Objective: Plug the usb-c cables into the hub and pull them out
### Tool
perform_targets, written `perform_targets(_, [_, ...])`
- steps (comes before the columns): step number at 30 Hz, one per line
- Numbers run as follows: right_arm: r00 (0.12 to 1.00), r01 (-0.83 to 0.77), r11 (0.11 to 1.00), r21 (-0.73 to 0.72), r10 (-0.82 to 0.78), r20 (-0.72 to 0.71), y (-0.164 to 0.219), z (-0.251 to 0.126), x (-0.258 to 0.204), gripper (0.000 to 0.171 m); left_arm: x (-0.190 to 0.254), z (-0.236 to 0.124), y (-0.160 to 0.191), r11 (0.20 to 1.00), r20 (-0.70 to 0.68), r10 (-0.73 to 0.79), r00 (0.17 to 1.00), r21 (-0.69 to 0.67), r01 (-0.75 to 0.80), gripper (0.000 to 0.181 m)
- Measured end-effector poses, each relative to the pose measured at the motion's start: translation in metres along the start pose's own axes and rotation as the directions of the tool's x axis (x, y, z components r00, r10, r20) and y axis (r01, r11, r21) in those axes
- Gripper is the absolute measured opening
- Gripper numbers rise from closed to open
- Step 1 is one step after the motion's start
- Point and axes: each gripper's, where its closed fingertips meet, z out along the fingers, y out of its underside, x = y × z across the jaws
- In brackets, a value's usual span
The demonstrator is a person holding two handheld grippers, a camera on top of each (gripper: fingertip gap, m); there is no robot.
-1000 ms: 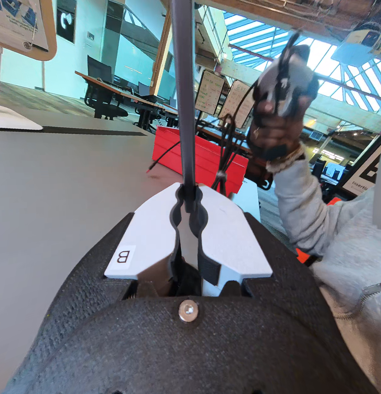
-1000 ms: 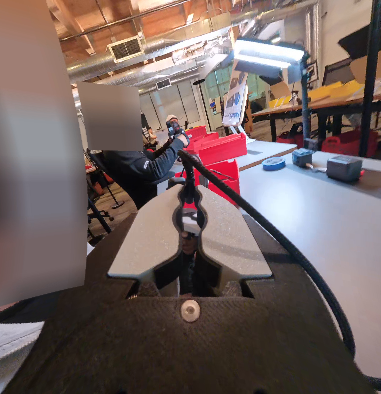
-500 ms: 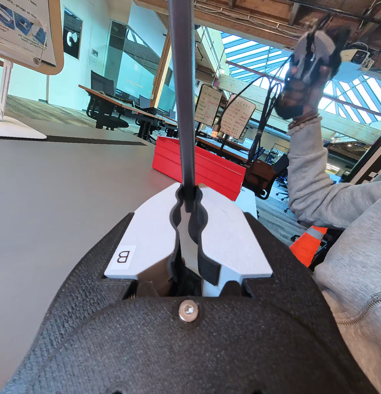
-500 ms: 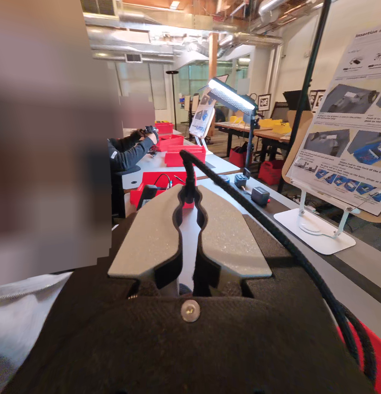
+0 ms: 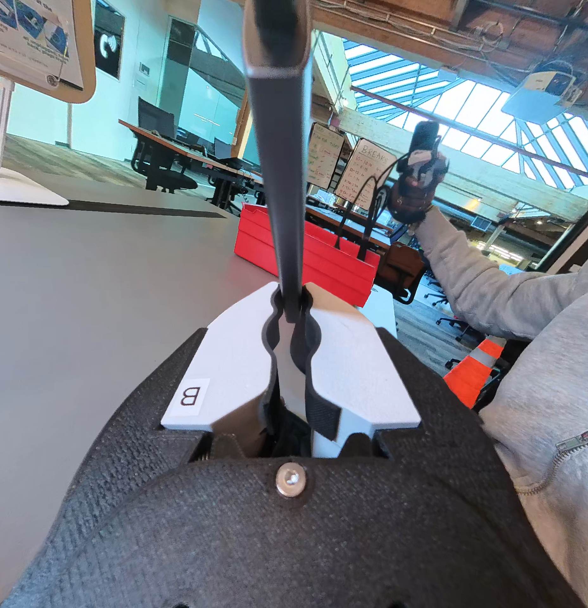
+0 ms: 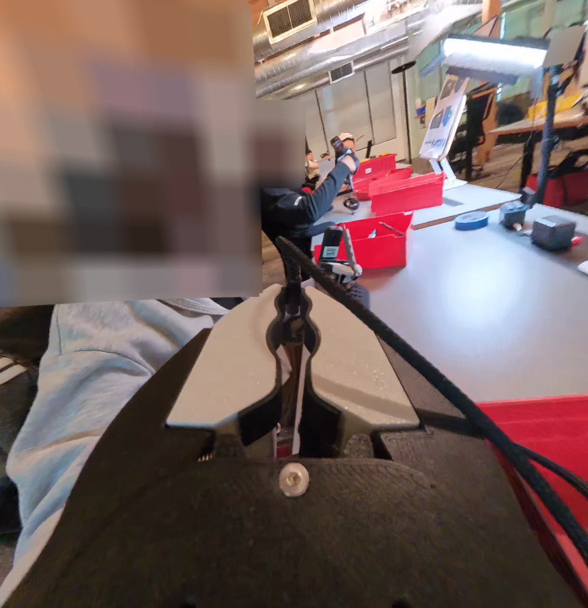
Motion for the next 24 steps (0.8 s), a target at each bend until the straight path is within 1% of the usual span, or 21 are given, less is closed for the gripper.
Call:
perform_targets(2, [0.996, -0.090, 0.996, -0.026, 0.090, 0.013, 0.019, 0.005, 0.009, 0.006, 0.000, 0.000, 0.001, 1.000, 0.004, 0.003, 1.000, -0.006, -0.003, 0.011])
perform_targets(5, [0.974, -0.223, 0.972, -0.080, 0.225, 0.030, 0.056, 0.016, 0.021, 0.007, 0.000, 0.000, 0.000, 1.000, 0.002, -0.002, 1.000, -0.001, 0.002, 0.011])
perform_targets(8, [0.942, -0.334, 0.937, -0.099, 0.333, -0.029, 0.088, 0.021, 0.037, 0.008, 0.000, -0.001, 0.000, 1.000, -0.001, -0.004, 1.000, 0.000, 0.004, 0.011])
perform_targets(9, [0.926, -0.375, 0.921, -0.103, 0.368, -0.082, 0.099, 0.021, 0.045, 0.008, 0.000, -0.001, 0.000, 1.000, 0.000, -0.003, 1.000, -0.002, 0.003, 0.011])
perform_targets(10, [0.903, -0.415, 0.902, -0.116, 0.393, -0.175, 0.112, 0.020, 0.056, 0.008, 0.000, -0.001, 0.000, 1.000, -0.001, -0.002, 1.000, -0.004, 0.002, 0.011])
perform_targets(11, [0.869, -0.445, 0.885, -0.137, 0.390, -0.304, 0.128, 0.016, 0.070, 0.008, 0.000, -0.001, 0.000, 1.000, -0.001, -0.001, 1.000, -0.006, 0.001, 0.011])
perform_targets(13, [0.733, -0.492, 0.849, -0.192, 0.285, -0.617, 0.163, -0.004, 0.102, 0.010, 0.000, -0.001, 0.000, 1.000, -0.002, -0.002, 1.000, -0.006, 0.002, 0.011])
perform_targets(14, [0.663, -0.519, 0.827, -0.218, 0.228, -0.713, 0.177, -0.013, 0.110, 0.012, 0.000, -0.001, 0.000, 1.000, -0.003, -0.002, 1.000, -0.006, 0.002, 0.011])
perform_targets(16, [0.570, -0.543, 0.797, -0.265, 0.118, -0.813, 0.195, -0.024, 0.115, 0.015, 0.000, -0.001, 0.000, 1.000, -0.004, -0.002, 1.000, -0.007, 0.002, 0.011])
perform_targets(18, [0.496, -0.557, 0.765, -0.323, -0.005, -0.868, 0.205, -0.035, 0.115, 0.039, 0.000, -0.001, 0.000, 1.000, -0.004, 0.000, 1.000, -0.008, 0.000, 0.011])
perform_targets(20, [0.437, -0.545, 0.763, -0.348, -0.096, -0.894, 0.200, -0.045, 0.115, 0.062, 0.000, -0.001, 0.000, 1.000, -0.005, 0.000, 1.000, -0.009, 0.000, 0.011])
perform_targets(22, [0.386, -0.499, 0.803, -0.324, -0.129, -0.913, 0.181, -0.052, 0.114, 0.080, 0.000, -0.001, 0.000, 1.000, -0.004, 0.003, 1.000, -0.009, -0.003, 0.011])
perform_targets(23, [0.335, -0.469, 0.834, -0.290, -0.136, -0.933, 0.167, -0.059, 0.116, 0.089, 0.001, -0.001, 0.000, 1.000, -0.003, 0.005, 1.000, -0.009, -0.005, 0.011])
perform_targets(24, [0.263, -0.429, 0.873, -0.231, -0.125, -0.957, 0.151, -0.069, 0.119, 0.102, 0.001, -0.001, 0.001, 1.000, -0.003, 0.008, 1.000, -0.010, -0.008, 0.011])
